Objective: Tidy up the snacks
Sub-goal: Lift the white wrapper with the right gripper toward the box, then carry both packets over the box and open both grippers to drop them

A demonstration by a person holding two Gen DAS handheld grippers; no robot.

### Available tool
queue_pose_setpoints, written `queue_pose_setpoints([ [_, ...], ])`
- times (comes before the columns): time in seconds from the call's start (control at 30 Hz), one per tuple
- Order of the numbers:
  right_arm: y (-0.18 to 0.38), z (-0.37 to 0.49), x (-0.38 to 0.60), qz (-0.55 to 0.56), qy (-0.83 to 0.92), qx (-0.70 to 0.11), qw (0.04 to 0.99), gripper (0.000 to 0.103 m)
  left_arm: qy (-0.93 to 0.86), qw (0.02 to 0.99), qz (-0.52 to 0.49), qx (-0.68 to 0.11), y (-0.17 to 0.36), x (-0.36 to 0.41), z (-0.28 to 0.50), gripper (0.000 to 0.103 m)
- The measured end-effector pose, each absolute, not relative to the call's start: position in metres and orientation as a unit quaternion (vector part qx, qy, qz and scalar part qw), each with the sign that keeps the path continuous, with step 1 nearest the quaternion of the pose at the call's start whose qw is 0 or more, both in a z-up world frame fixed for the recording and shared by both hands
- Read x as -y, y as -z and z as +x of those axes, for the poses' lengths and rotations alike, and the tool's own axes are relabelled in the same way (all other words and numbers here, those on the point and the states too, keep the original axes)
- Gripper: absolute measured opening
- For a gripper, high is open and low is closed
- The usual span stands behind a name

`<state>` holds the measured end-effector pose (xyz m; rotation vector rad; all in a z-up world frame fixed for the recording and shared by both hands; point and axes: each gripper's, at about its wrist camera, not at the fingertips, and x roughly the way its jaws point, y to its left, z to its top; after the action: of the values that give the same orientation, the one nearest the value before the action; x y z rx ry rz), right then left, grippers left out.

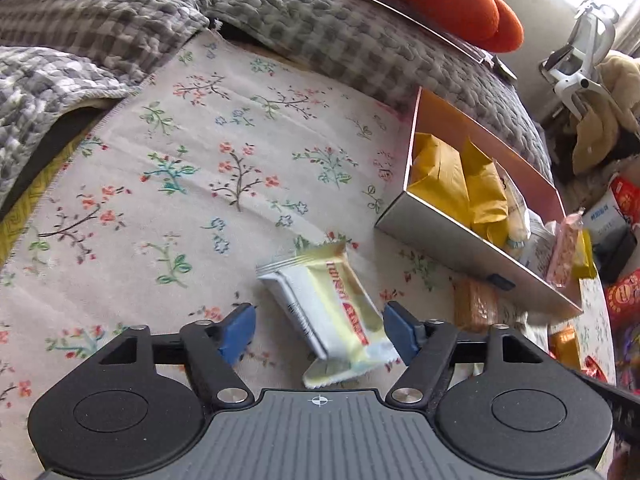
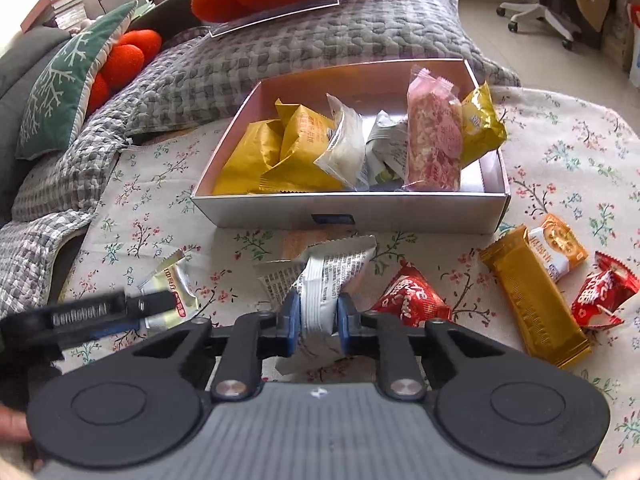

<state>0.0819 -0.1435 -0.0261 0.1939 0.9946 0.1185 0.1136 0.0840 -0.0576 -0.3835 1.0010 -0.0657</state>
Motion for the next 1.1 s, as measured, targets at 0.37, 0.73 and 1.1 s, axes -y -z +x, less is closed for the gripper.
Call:
queue_pose_setpoints([
  [0.37,0.023,0.083,0.147,0.106,-0.063,-0.472,0.873,0.017,0.03,0.894,-0.034,-0.446,0.06,-0.042,0.123,0.045],
  [0.73,0.007,0.083,0.164,0.138,-0.066,-0.452,0.879,0.017,0.049,0.897,-0.087,-0.431,0.035,-0.056,0.117,0.045],
  [1.1,-0.006,0.084,0.197,0.171,-0.031,-0.424,0.889,0.017,0.066,0.919,-0.075,-0.38,0.005,-0.04,0.121,0.045],
])
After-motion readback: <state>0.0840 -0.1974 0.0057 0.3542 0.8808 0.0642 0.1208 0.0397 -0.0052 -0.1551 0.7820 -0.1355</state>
